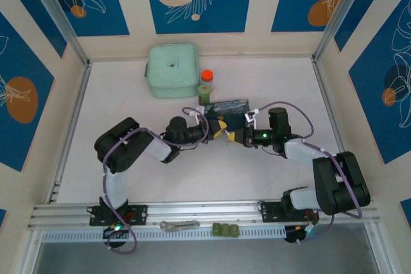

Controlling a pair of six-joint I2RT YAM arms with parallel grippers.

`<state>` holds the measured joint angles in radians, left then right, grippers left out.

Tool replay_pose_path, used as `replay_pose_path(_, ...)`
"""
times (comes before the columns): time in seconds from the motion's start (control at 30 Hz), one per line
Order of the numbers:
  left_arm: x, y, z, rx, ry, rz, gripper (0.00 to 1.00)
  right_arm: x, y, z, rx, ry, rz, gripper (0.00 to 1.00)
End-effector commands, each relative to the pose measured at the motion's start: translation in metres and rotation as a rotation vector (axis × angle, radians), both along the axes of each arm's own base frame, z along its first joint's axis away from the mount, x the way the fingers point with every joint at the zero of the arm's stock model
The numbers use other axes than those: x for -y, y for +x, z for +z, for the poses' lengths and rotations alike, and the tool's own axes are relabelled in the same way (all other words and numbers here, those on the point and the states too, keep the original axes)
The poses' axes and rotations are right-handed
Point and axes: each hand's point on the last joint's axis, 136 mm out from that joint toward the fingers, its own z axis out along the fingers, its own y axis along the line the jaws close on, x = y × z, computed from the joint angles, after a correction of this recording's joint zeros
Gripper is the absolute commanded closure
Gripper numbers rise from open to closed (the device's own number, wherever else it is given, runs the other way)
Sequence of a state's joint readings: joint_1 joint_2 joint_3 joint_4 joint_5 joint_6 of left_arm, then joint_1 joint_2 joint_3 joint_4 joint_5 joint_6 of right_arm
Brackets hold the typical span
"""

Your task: Unlock a padlock with a key

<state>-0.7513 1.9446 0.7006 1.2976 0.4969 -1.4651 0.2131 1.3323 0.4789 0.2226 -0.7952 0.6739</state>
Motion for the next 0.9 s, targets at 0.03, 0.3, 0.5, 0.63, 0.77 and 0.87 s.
replay_pose_path(0.03, 0.028, -0.037, 0.043, 0.133, -0.108, -0.169, 1.00, -0.008, -0.002, 0.010, -0.011, 0.025, 0.039, 1.00)
replay_pose_path(0.3, 0.029, -0.052, 0.047, 0.151, -0.110, -0.229, 1.00, 0.003, 0.022, 0.007, -0.027, -0.062, -0.078, 1.00)
replay_pose_path(0.5, 0.027, -0.059, 0.050, 0.165, -0.111, -0.252, 1.00, 0.012, 0.038, -0.001, -0.070, -0.143, -0.163, 1.00)
replay_pose_path(0.63, 0.027, -0.060, 0.051, 0.169, -0.112, -0.257, 1.00, 0.020, 0.047, -0.007, -0.098, -0.189, -0.232, 1.00)
replay_pose_path(0.77, 0.027, -0.061, 0.052, 0.172, -0.113, -0.264, 1.00, 0.026, 0.054, -0.009, -0.109, -0.213, -0.295, 1.00)
replay_pose_path(0.87, 0.027, -0.062, 0.054, 0.177, -0.116, -0.270, 1.00, 0.029, 0.060, -0.007, -0.104, -0.214, -0.321, 1.00)
